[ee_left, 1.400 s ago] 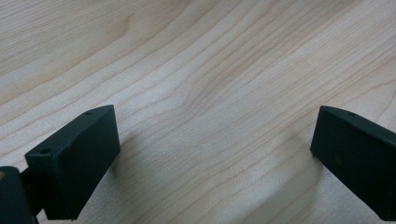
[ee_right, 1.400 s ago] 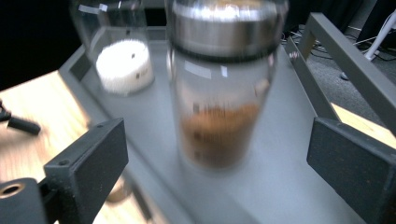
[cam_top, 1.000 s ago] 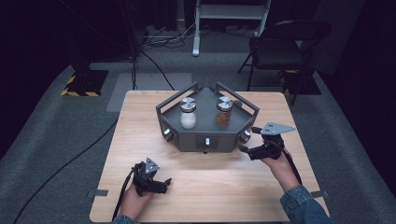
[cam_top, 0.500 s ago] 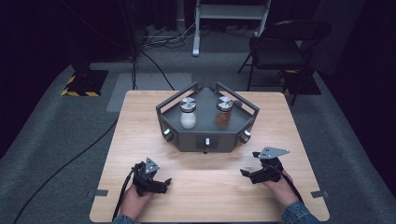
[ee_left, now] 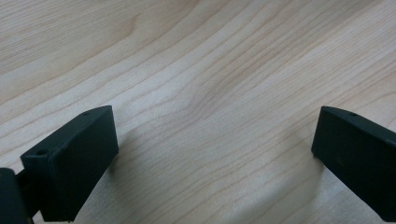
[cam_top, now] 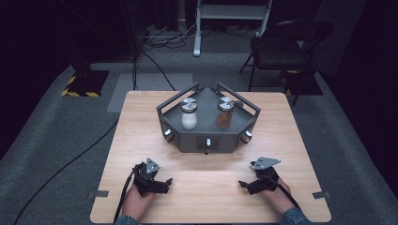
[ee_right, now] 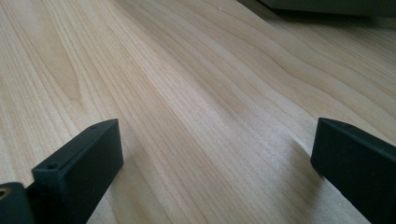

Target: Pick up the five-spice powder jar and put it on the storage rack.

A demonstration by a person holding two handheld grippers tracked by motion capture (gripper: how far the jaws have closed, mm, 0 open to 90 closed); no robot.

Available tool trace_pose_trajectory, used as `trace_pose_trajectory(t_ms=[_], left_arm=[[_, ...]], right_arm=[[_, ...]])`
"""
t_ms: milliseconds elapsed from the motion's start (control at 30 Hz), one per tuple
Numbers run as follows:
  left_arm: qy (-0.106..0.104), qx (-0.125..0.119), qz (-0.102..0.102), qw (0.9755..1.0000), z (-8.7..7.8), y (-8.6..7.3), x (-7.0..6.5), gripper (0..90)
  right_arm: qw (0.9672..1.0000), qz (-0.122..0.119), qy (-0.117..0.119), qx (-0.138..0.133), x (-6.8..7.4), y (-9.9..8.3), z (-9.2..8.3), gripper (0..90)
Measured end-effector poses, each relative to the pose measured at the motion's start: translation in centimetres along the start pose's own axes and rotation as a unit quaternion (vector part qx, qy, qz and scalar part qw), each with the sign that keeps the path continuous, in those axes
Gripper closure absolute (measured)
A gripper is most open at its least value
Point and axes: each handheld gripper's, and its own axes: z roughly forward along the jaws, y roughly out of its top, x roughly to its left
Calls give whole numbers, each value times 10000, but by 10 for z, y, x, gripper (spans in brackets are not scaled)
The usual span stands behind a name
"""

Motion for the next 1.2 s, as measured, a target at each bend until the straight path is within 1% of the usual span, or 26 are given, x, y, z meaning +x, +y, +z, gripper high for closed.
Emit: trace_pose_trajectory(t_ms=[133, 333, 1200], left_arm=[[-60, -8, 77, 10000, 1, 0, 0, 2], [-56, -7, 66, 10000, 1, 0, -1, 2], [-38, -5, 49, 10000, 1, 1, -2, 2]], right_arm=[[10000, -27, 40, 1, -1, 0, 0, 17], [9999, -73, 96, 3, -2, -3, -3, 17], [9999, -70, 101, 4, -3, -3, -3, 15]])
